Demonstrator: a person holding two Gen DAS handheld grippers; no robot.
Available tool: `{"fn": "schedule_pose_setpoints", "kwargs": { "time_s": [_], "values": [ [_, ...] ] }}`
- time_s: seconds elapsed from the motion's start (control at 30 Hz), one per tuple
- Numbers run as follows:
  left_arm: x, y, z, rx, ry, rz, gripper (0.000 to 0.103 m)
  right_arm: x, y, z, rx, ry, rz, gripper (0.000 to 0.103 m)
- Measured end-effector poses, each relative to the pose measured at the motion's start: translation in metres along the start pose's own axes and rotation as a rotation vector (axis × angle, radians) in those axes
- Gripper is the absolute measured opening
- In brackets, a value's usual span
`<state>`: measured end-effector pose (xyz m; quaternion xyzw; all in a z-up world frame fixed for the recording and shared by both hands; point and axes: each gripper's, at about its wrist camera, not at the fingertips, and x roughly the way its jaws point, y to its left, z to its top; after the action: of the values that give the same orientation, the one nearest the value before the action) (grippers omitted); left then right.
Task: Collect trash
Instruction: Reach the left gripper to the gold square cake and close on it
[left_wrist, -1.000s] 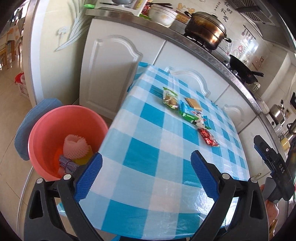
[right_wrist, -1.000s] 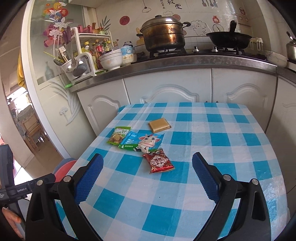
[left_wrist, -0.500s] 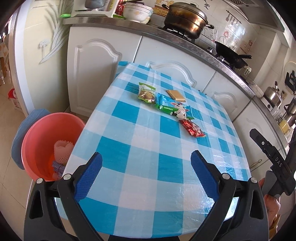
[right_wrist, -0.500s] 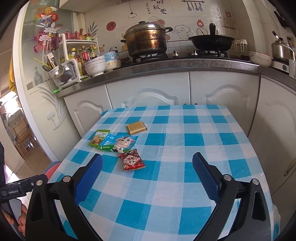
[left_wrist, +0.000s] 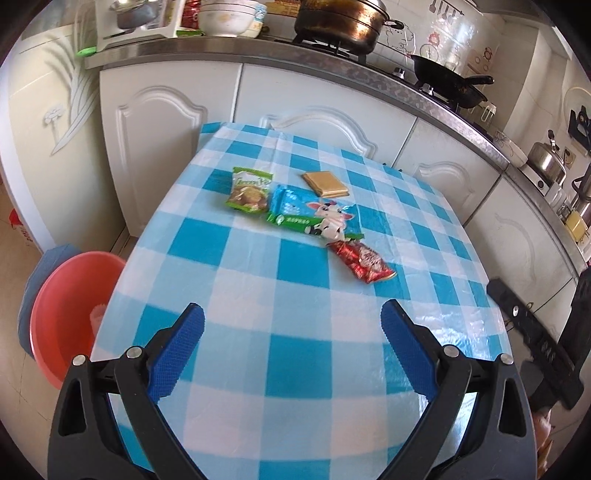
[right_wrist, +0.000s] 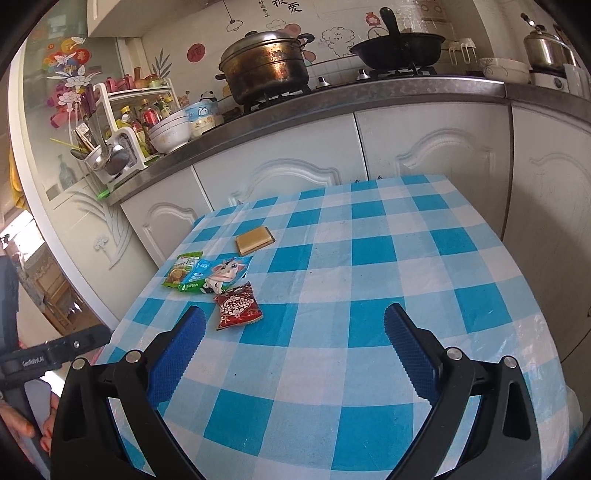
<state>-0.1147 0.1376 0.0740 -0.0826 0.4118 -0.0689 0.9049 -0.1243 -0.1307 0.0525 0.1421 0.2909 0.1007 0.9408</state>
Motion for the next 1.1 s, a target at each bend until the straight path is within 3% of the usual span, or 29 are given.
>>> {"fn": "schedule_pose_setpoints", "kwargs": {
  "time_s": [0.2,0.37,0.6,0.87,0.97,1.03,1.1],
  "values": [
    [0.041,-0.023,0.041,-0.055,0.036,-0.045,0.097,0.005,-0.019,-0.009,0.047,0.009,0.083,0.096],
    [0.097,-0.045,0.082,-0.097,0.093,-0.052,0.097,0.012,-0.029,-0.015,0.09,0.032,0.148,0.096],
    [0.18,-0.066,0.13,-0.088,0.196,0.023,0.097,0.019,-0.038,-0.018,0.135,0.066,0.232,0.096],
    [0.228,-0.082,0.156,-0.108,0.238,0.091,0.096,0.022,-0.056,-0.016,0.23,0.074,0.317,0.096],
    [0.24,-0.087,0.162,-0.09,0.254,0.123,0.084,0.021,-0.062,-0.016,0.259,0.074,0.34,0.096],
    [0.246,-0.087,0.163,-0.086,0.277,0.153,0.065,0.02,-0.064,-0.016,0.268,0.071,0.349,0.096],
    [0.247,-0.089,0.163,-0.073,0.273,0.179,0.061,0.02,-0.065,-0.016,0.272,0.07,0.356,0.096]
  ]
}}
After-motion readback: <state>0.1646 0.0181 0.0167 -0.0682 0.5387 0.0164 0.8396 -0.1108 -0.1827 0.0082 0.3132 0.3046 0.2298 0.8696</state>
